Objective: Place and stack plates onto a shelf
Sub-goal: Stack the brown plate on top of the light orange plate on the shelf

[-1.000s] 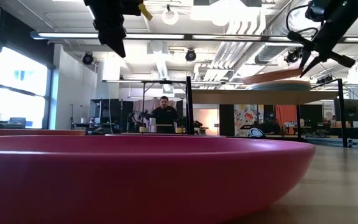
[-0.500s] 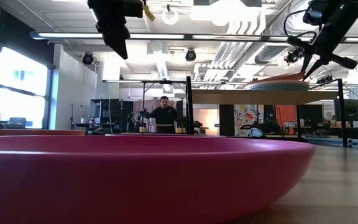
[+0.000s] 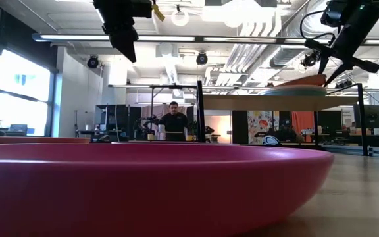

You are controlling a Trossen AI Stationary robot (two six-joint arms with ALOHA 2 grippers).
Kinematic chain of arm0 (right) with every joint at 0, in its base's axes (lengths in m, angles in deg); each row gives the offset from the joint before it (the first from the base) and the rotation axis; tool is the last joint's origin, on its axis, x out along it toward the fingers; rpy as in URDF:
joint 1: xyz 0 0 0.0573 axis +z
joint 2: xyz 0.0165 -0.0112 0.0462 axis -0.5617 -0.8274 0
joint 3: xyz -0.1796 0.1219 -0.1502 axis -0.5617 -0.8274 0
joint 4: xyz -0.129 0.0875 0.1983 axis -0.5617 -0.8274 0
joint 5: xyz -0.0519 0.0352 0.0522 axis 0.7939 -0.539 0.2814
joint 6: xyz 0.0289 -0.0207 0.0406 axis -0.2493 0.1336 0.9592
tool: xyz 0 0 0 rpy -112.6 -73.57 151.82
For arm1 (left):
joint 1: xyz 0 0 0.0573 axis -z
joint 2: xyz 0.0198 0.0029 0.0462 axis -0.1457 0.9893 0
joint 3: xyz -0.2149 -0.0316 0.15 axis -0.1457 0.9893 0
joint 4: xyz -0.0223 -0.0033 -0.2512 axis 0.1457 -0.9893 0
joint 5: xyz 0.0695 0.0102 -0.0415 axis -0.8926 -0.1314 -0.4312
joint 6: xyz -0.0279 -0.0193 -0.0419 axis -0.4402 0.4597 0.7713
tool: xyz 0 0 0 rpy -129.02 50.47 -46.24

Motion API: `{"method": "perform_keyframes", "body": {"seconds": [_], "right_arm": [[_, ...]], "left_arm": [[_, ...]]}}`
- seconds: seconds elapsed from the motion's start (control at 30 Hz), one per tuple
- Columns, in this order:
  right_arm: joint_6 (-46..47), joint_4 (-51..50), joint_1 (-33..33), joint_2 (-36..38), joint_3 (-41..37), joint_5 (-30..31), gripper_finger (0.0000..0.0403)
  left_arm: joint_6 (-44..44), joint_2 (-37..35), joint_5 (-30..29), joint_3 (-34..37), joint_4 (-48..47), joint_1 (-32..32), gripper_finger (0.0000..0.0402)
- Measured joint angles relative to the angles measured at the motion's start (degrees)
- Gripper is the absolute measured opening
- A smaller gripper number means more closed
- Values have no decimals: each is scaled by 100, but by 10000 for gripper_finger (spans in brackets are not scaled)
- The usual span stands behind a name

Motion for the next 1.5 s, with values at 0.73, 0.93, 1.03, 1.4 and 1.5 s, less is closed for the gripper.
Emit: {"method": "perform_keyframes", "body": {"seconds": [0.73, 0.93, 1.03, 1.4, 1.5], "right_arm": [[-508, -815, 5, 111, 656, -411, 135], [-510, -604, 135, 219, 815, -522, 135], [-510, -357, 309, 177, 813, -481, 135], [-771, -43, 1187, -667, 789, 141, 135], [-849, -62, 1358, -880, 789, 395, 135]], "left_arm": [[-2, 0, -1, 0, -3, 0, 127], [-2, 0, -1, 0, -3, 0, 127], [-2, 0, -1, 0, 8, 0, 127], [-3, 0, 19, 0, 747, -67, 127], [-2, 0, 18, 0, 821, -166, 127]]}}
